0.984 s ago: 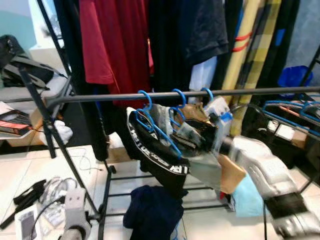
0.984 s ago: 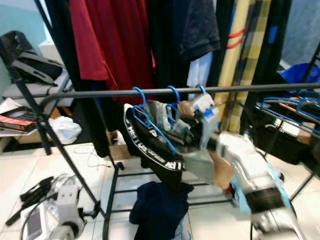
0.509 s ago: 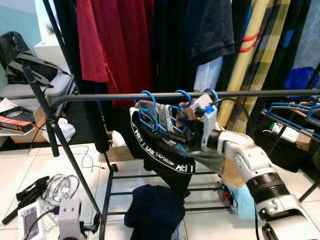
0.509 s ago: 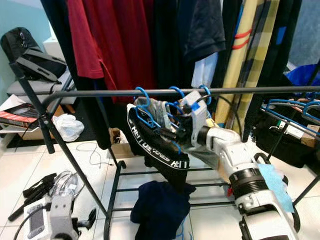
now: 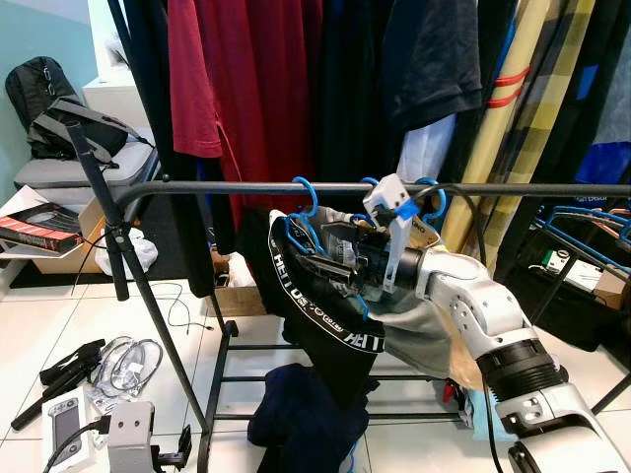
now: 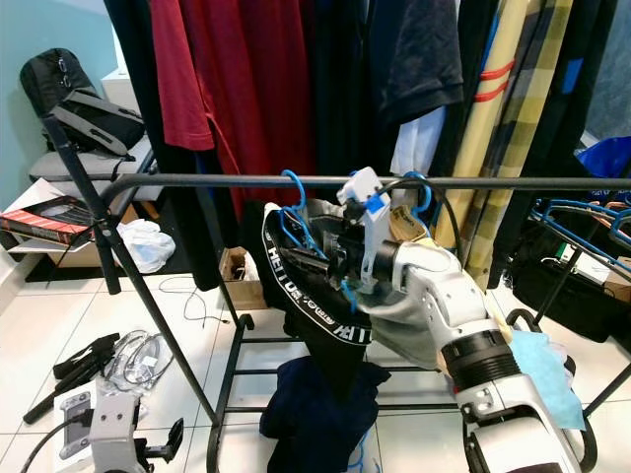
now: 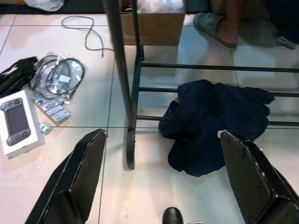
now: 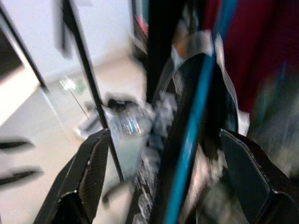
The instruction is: Hang hanger
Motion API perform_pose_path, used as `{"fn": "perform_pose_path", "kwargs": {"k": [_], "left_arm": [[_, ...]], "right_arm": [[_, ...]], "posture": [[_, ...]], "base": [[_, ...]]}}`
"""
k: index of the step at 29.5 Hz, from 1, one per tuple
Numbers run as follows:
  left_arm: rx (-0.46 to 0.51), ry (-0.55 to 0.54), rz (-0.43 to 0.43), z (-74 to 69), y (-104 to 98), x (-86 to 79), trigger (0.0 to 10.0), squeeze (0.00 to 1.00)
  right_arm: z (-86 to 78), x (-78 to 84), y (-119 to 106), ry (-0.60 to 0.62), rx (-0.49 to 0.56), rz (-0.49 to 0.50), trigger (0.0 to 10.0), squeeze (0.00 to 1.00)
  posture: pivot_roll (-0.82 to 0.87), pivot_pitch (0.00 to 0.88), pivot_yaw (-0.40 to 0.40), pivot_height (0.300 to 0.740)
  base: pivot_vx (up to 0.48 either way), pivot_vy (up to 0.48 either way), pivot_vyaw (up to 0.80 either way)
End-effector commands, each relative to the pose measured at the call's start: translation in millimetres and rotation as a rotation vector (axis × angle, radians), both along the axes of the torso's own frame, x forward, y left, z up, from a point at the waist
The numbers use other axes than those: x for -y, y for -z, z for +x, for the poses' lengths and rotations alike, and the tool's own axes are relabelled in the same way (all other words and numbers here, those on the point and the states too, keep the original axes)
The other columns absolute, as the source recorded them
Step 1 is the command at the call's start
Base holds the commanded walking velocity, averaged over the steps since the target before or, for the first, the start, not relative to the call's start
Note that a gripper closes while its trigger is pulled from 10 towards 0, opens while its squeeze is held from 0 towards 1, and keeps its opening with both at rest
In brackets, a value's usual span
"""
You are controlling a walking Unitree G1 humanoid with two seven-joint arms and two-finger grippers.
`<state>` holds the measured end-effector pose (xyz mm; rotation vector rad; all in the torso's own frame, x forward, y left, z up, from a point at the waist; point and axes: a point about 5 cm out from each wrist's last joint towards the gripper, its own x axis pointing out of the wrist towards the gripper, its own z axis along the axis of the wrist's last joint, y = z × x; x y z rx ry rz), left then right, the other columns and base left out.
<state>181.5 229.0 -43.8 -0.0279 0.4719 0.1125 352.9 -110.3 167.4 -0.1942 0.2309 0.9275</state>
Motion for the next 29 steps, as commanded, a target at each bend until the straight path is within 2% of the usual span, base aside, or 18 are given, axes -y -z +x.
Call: {"fn": "perform_pose_path", "kwargs": {"k": [1,5,9,10,13,14,21,29], "left_arm": [[-0.014,0.000,0.004,-1.4,1,-0.8,10.0,0.00],[-0.011,-0.003,0.002,-0.7,0,-0.1,10.0,0.00],[-0.010,-0.004,0.002,-0.3,-1,0.0,10.0,0.00],[-0.009,-0.005,0.001,-0.1,-1,0.1,10.0,0.00],[-0.009,-0.008,0.000,0.2,-1,0.4,10.0,0.00],[-0.009,-0.011,-0.001,1.2,-1,0.8,10.0,0.00],[-0.013,-0.014,-0.003,4.9,0,2.5,10.0,0.00],[-0.013,-0.018,-0.007,9.9,0,4.5,10.0,0.00]], "right_arm": [[1.3,-1.3,4,0.012,-0.007,-0.040,10.0,0.00],[8.7,-1.0,15,0.104,-0.066,-0.044,10.0,0.00],[9.5,-1.1,17,0.119,-0.076,-0.039,10.0,0.00],[11.5,-0.1,19,0.151,-0.083,-0.028,0.0,0.00],[13.5,1.5,19,0.178,-0.080,-0.021,0.0,0.00],[18.3,6.4,15,0.235,-0.058,0.001,0.0,0.00],[23.0,13.5,10,0.278,-0.024,0.002,0.0,0.00],[22.0,13.1,-2,0.234,0.045,0.044,0.0,0.00]], "posture": [[0.04,0.000,0.012,0.740],[0.04,0.000,0.010,0.740],[0.04,0.000,0.009,0.740],[0.04,0.000,0.007,0.740],[0.04,0.000,0.005,0.740],[0.04,0.000,0.006,0.740],[0.03,0.000,0.004,0.740],[0.02,0.000,0.002,0.740]], "base": [[0.000,0.000,0.00],[0.000,0.000,0.00],[0.000,0.000,0.00],[0.000,0.000,0.00],[0.000,0.000,0.00],[0.000,0.000,0.00],[0.000,0.000,0.00],[0.000,0.000,0.00]]}}
